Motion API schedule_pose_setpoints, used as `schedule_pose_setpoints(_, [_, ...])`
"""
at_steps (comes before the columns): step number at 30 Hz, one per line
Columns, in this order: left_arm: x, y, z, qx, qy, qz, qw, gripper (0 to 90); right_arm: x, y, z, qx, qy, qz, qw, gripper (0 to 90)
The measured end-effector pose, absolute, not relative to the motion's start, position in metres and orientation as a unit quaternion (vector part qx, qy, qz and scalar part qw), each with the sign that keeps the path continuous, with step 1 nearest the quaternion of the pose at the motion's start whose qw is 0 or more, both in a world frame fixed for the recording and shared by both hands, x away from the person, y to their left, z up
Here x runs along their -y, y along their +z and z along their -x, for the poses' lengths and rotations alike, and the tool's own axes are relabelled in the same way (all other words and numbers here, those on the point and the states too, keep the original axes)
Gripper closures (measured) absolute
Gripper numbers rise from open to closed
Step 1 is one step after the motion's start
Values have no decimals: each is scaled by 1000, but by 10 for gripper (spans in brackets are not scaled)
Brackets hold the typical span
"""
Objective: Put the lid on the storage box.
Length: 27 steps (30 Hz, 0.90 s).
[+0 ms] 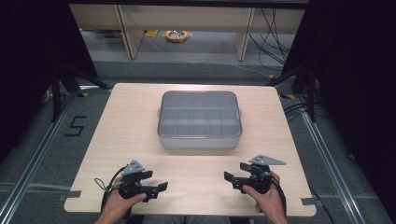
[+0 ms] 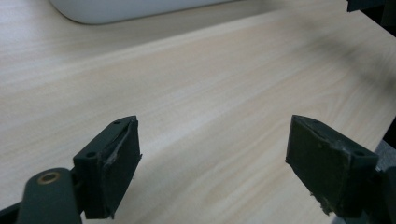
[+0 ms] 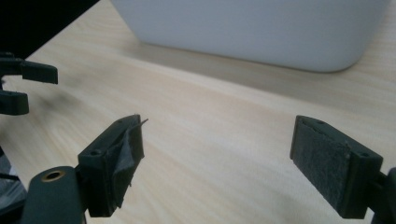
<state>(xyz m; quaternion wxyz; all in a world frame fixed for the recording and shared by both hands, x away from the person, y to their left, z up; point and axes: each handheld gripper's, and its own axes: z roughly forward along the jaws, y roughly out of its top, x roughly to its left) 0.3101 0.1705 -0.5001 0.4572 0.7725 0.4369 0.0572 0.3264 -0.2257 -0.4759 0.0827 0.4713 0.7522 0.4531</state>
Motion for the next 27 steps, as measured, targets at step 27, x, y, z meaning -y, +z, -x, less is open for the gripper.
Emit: schedule_pose_setpoints(27, [-169,-502,-281,-417,56,-800,428,162,235,-492,-277,-777,404,-477,71,174])
